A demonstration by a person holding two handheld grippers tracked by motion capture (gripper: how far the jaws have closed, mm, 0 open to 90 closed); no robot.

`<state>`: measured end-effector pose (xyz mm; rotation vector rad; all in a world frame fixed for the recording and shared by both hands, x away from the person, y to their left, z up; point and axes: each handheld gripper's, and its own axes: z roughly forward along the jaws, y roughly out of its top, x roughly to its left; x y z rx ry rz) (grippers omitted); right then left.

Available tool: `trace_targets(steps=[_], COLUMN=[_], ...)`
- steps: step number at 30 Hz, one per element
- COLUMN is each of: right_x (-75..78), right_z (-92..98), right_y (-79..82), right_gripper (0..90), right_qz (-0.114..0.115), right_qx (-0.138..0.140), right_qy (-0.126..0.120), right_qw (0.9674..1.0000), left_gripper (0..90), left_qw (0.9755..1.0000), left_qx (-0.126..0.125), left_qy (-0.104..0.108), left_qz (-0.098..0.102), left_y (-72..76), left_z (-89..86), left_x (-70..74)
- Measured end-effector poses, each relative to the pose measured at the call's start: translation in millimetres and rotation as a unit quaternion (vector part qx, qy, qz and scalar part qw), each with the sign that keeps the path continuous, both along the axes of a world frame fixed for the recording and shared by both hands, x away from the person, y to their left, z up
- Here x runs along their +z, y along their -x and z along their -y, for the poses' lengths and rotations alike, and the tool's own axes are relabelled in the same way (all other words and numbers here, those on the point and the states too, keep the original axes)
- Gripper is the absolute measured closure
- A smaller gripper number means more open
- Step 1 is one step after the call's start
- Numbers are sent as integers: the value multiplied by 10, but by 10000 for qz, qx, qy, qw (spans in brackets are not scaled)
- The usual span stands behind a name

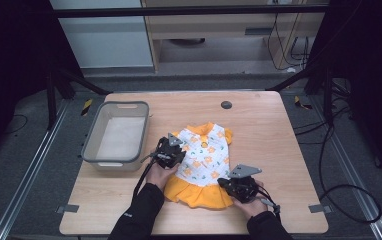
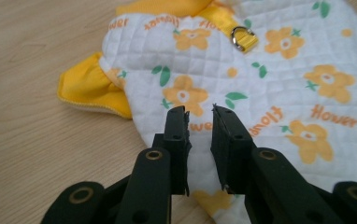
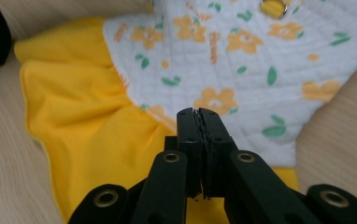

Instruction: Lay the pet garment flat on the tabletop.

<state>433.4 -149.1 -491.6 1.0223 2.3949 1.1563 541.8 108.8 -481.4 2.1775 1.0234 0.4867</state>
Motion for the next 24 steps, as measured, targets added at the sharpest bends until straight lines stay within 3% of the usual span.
trace_targets(steps=[4, 7, 13, 16, 18, 22, 24], right_x=[-76, -89, -93, -75, -37, 87, 203], right_z=[14, 22, 52, 55, 63, 85, 85], right_y=[35, 67, 142, 139, 126, 56, -95], right_gripper=[890, 898, 900, 900, 900, 900, 900], right_qz=[-202, -282, -378, -427, -323, -54, 168], right_qx=[-11, 30, 84, 95, 89, -5, -116], right_qy=[156, 158, 73, 49, -8, -245, -436], right_qw=[9997, 9995, 9992, 9990, 9994, 9997, 9988], left_gripper=[760, 767, 765, 724, 721, 762, 804], left_qw=[9998, 9999, 9998, 9997, 9992, 9985, 9981], left_qx=[69, 114, 156, 212, 212, 98, -166], left_qy=[-170, -85, -126, 90, 331, 526, 590], left_qz=[-48, 9, 78, -11, 44, 132, 101], left_y=[-68, -100, -111, -79, -16, 133, 346], left_z=[3, -3, 7, -48, -114, -214, -269], left_x=[-115, -135, -139, -65, 38, 206, 296])
